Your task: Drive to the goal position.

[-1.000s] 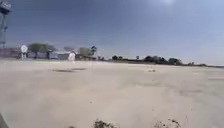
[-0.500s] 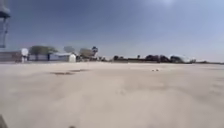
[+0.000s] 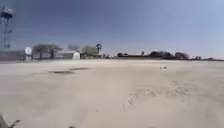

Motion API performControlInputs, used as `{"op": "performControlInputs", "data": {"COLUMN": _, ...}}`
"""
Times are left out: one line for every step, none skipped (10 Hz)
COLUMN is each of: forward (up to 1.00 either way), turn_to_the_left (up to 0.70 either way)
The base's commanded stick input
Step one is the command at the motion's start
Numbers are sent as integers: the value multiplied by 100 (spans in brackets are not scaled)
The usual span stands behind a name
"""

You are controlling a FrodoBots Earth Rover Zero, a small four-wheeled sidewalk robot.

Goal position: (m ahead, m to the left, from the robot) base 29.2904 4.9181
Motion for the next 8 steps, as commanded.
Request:
{"op": "performControlInputs", "data": {"forward": 85, "turn_to_the_left": 27}}
{"op": "performControlInputs", "data": {"forward": 85, "turn_to_the_left": 27}}
{"op": "performControlInputs", "data": {"forward": 85, "turn_to_the_left": 27}}
{"op": "performControlInputs", "data": {"forward": 85, "turn_to_the_left": 27}}
{"op": "performControlInputs", "data": {"forward": 85, "turn_to_the_left": 0}}
{"op": "performControlInputs", "data": {"forward": 85, "turn_to_the_left": 0}}
{"op": "performControlInputs", "data": {"forward": 85, "turn_to_the_left": 0}}
{"op": "performControlInputs", "data": {"forward": 85, "turn_to_the_left": 0}}
